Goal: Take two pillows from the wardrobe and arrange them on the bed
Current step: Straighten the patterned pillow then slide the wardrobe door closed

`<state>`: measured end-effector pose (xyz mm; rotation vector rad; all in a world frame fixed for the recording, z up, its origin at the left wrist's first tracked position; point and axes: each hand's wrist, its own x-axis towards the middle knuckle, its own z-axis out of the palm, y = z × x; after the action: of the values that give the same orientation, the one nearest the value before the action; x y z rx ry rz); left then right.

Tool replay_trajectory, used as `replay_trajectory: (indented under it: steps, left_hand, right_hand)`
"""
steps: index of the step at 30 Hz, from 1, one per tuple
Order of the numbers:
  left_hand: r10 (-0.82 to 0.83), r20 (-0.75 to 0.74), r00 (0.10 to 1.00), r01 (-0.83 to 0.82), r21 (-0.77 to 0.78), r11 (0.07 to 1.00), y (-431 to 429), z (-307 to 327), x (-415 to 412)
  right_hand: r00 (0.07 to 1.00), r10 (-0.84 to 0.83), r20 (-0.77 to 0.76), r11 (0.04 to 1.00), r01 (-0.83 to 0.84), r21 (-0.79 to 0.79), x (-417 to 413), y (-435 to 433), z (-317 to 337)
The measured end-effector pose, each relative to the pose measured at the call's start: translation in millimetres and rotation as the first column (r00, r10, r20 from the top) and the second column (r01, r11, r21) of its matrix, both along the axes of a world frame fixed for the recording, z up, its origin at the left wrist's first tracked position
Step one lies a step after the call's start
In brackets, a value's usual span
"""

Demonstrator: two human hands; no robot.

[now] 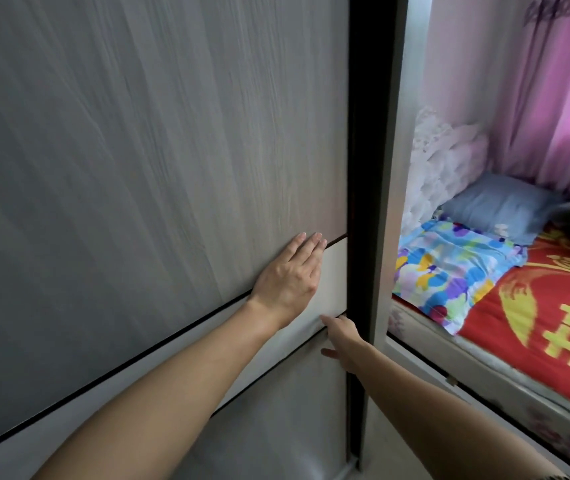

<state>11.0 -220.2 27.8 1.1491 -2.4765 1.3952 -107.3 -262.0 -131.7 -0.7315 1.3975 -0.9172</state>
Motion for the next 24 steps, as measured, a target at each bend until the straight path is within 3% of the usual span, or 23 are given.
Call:
replay_trajectory:
  steps: [6, 11, 18, 24]
  left_hand:
    - [0.019, -0.008, 1.0, -0.019, 0.015, 1.0, -4.3, 9.1, -7.1]
    - [0.068, -0.118, 0.991, -0.08, -0.105, 0.991, 7.3, 7.1, 13.6]
    - [0.211, -0.242, 0.947, -0.259, -0.185, 0.948, 32.1, -1.6, 32.4]
    - [0.321, -0.218, 0.922, -0.357, -0.151, 0.922, 35.0, -7.7, 31.0]
  right_hand:
    - [0.998, -0.019, 0.059, 0.999, 0.017, 0.029, -14.4, -13.6, 1.4]
    - [0.995, -0.026, 0.096, 0.999, 0.023, 0.037, -22.1, -28.4, -4.9]
    - [0.993, -0.109, 0.035, 0.994, 0.109, 0.009, -29.5, -49.6, -6.4]
    - [0.992, -0.118, -0.04, 0.993, 0.117, -0.021, -32.9, -56.8, -11.6]
